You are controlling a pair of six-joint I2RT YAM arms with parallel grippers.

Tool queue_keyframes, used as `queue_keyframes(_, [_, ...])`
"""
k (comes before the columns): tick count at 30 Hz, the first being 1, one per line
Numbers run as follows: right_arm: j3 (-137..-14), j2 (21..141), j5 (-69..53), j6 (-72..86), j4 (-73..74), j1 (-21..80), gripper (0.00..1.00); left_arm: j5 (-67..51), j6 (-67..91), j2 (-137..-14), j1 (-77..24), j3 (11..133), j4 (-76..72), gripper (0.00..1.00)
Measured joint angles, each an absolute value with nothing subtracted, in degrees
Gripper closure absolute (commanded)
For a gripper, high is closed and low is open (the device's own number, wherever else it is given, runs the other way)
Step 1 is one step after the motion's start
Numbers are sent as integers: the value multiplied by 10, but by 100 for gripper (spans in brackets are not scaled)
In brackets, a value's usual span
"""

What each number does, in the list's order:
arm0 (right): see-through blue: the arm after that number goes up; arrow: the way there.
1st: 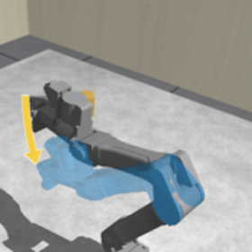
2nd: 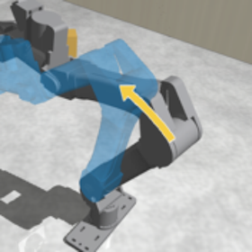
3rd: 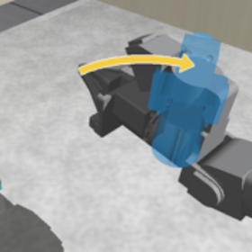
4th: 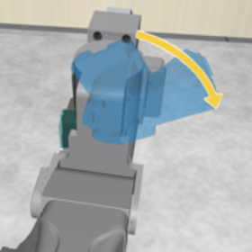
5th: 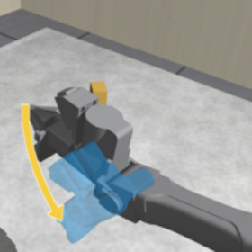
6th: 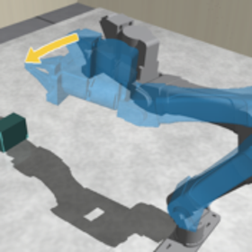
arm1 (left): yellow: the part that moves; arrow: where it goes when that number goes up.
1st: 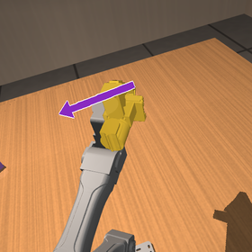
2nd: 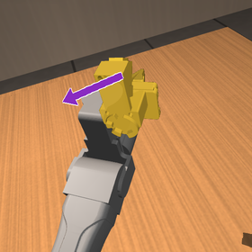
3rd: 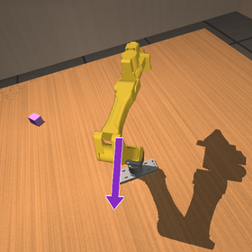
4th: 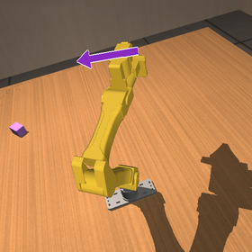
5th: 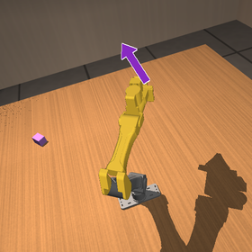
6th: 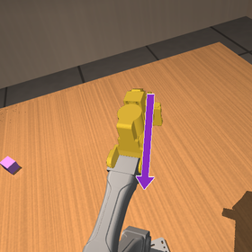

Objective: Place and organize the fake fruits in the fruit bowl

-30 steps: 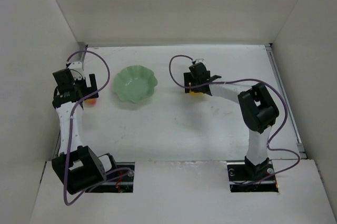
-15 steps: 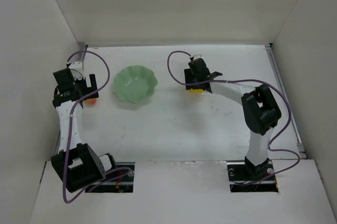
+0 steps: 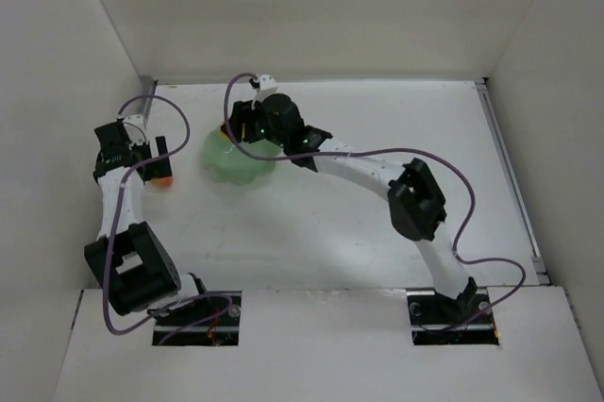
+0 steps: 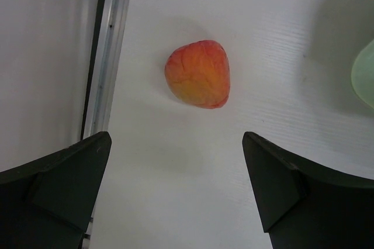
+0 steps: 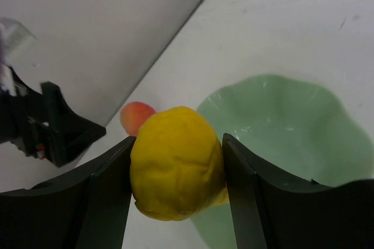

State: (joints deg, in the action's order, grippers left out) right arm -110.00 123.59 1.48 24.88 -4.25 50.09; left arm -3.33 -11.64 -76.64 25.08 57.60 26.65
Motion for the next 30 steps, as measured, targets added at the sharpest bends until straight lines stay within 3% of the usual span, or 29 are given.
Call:
queue_keyframes(2, [-1103,1286,10,261,-60,503,34,-31,-120,-797,247,584,261,0])
queue_keyframes(4, [-1103,1331,7,269,-59,500,16,-29,-121,-822,243,593,254,0])
queue_keyframes(5, [-1103,1350,4,272,-55,498,1,-28,-122,-834,240,598,251,0])
queue_keyframes(12, [-1091,1356,-27,279,-48,488,0,-25,-127,-915,213,649,229,0])
queue_keyframes(23, [-1002,1130,-41,271,-75,481,0,-8,-142,-1026,198,681,253,0])
queue_keyframes(26, [-992,1085,-41,268,-87,474,0,-6,-151,-1026,197,681,259,10])
queue_keyframes(30, [-968,1053,-35,265,-96,467,0,-4,-161,-1026,195,681,263,40])
